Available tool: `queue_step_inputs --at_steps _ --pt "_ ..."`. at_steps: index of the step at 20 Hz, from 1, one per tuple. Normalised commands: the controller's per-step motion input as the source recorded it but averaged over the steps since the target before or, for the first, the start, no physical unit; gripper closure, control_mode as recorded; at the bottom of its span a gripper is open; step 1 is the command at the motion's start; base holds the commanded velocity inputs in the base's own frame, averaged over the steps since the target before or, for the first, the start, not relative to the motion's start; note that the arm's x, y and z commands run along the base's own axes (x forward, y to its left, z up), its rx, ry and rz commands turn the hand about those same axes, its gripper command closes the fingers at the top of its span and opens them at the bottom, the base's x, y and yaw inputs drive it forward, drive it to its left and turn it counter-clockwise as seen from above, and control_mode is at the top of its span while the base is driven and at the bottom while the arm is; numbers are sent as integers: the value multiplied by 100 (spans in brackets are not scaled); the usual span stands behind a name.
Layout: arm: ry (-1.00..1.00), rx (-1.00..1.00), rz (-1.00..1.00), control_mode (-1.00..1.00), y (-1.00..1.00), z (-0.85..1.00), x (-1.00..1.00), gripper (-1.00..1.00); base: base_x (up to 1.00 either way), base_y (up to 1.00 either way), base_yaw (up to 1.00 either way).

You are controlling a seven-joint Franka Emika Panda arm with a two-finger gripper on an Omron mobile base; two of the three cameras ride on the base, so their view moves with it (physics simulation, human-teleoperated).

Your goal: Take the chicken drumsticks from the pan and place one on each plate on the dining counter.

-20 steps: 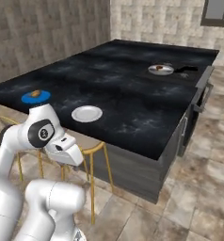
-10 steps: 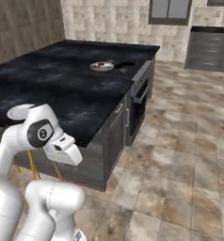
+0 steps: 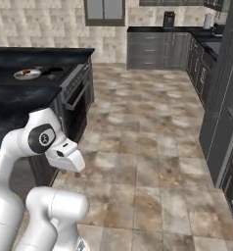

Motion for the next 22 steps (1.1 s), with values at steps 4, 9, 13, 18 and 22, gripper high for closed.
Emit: queue_step_inputs --at_steps 4,9,13,18,22 --pt "0 0 0 100 0 0 0 -100 98 -92 -2" --pt "0 0 0 100 0 0 0 -100 100 -84 20" --pt "0 0 0 100 0 0 0 -100 100 -72 43" --pt "0 0 0 100 0 0 0 -100 100 -55 53" --pt "0 0 0 100 0 0 0 -100 100 -44 60"
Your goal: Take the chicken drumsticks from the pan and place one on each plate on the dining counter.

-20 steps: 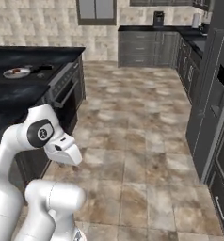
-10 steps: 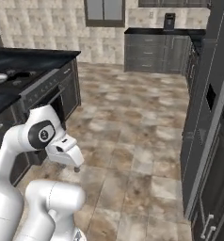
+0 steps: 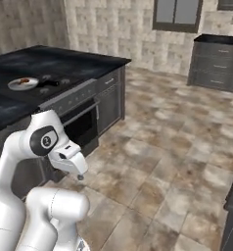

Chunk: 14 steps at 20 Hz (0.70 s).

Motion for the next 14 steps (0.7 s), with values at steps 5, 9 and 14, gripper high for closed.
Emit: queue_step_inputs --at_steps 5,9,14 --pt "0 0 0 100 0 0 0 -100 100 -52 58" --pt "0 0 0 100 0 0 0 -100 99 -49 52" --pt "0 0 0 100 0 0 0 -100 89 -44 46"
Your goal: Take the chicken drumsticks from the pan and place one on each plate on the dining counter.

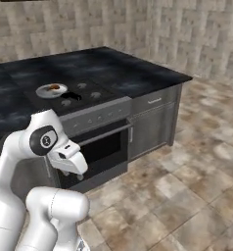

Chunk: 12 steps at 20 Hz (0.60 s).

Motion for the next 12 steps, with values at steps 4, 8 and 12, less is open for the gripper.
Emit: queue_step_inputs --at_steps 4,8,12 --pt "0 0 0 100 0 0 0 -100 83 -28 45" --pt "0 0 0 100 0 0 0 -100 77 -11 44" --pt "0 0 0 100 0 0 0 -100 73 -8 43"
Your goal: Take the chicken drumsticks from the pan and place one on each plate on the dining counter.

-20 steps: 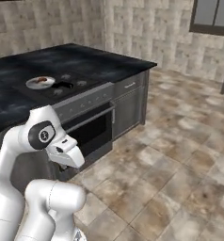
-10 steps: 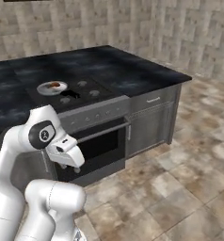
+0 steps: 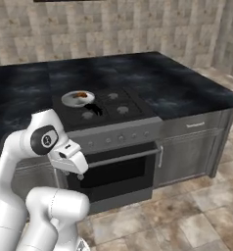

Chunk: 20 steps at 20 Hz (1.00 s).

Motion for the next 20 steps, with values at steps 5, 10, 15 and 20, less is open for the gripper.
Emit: queue_step_inputs --at_steps 5,10,15,20 --pt "0 0 0 100 0 0 0 -100 76 -6 42" --pt "0 0 0 100 0 0 0 -100 62 -5 41" --pt "0 0 0 100 0 0 0 -100 34 -30 37" --pt "0 0 0 100 0 0 0 -100 28 -52 30"
